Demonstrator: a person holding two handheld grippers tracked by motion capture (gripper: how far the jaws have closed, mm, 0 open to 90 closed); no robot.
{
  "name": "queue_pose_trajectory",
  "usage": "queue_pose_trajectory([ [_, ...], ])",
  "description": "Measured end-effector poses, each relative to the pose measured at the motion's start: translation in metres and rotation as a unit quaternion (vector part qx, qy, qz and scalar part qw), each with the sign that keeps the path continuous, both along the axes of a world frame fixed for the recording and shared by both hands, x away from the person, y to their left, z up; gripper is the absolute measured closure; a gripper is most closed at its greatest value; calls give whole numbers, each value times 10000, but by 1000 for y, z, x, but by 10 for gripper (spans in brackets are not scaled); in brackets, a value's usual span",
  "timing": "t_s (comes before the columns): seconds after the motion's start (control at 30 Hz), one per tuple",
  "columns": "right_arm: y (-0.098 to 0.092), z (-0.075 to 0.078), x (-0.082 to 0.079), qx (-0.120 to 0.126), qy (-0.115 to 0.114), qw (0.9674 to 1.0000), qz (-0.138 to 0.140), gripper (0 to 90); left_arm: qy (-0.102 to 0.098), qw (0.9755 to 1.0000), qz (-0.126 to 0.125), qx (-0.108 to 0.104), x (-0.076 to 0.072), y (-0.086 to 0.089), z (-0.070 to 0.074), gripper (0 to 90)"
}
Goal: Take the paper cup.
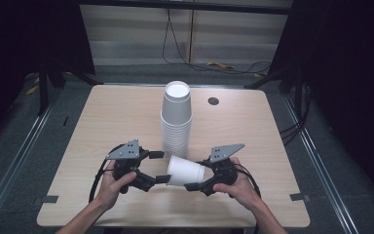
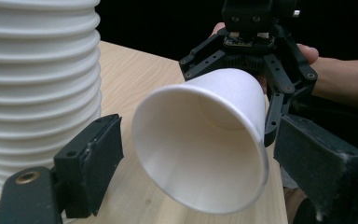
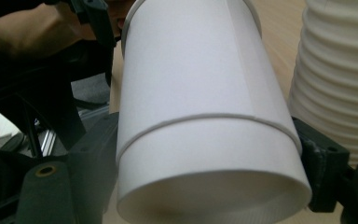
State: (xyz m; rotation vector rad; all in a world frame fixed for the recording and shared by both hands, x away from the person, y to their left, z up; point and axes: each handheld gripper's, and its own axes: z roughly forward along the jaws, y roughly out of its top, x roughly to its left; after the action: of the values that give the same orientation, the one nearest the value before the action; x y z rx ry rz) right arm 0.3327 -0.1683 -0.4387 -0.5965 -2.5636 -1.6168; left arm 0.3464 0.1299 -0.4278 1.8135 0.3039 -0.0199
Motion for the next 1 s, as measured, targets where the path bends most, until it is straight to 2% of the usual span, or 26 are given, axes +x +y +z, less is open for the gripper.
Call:
queue_pose_trajectory([
  [0.07, -1, 1, 0, 149, -52, 9999, -16, 215, -18, 10000, -20, -20, -1, -1, 0, 153],
  [0.1, -2, 1, 0, 238, -150, 9996, -26, 216, -40, 10000, -13, 3, -1, -1, 1, 154],
  [0.23, -3, -1, -1, 547, -216, 9983, 13, 216, -56, 10000, 5, -15, -2, -2, 1, 151],
  [0.47, 0, -7, -1, 835, -154, 9964, 76, 216, -34, 9999, -111, -18, -3, -6, -2, 150],
  [0.57, 0, -8, -2, 873, -139, 9960, 84, 217, -24, 9999, -115, 2, -3, -9, -5, 125],
  [0.67, 2, -8, -3, 897, -137, 9958, 148, 217, -22, 10000, -15, 58, -2, -12, -6, 13],
  [0.7, 3, -8, -4, 901, -131, 9957, 161, 217, 3, 10000, -62, 38, -2, -12, -7, 0],
  [1.0, 9, -9, -5, 859, -111, 9958, 288, 217, 108, 9996, -253, -2, -4, -19, -12, 4],
])
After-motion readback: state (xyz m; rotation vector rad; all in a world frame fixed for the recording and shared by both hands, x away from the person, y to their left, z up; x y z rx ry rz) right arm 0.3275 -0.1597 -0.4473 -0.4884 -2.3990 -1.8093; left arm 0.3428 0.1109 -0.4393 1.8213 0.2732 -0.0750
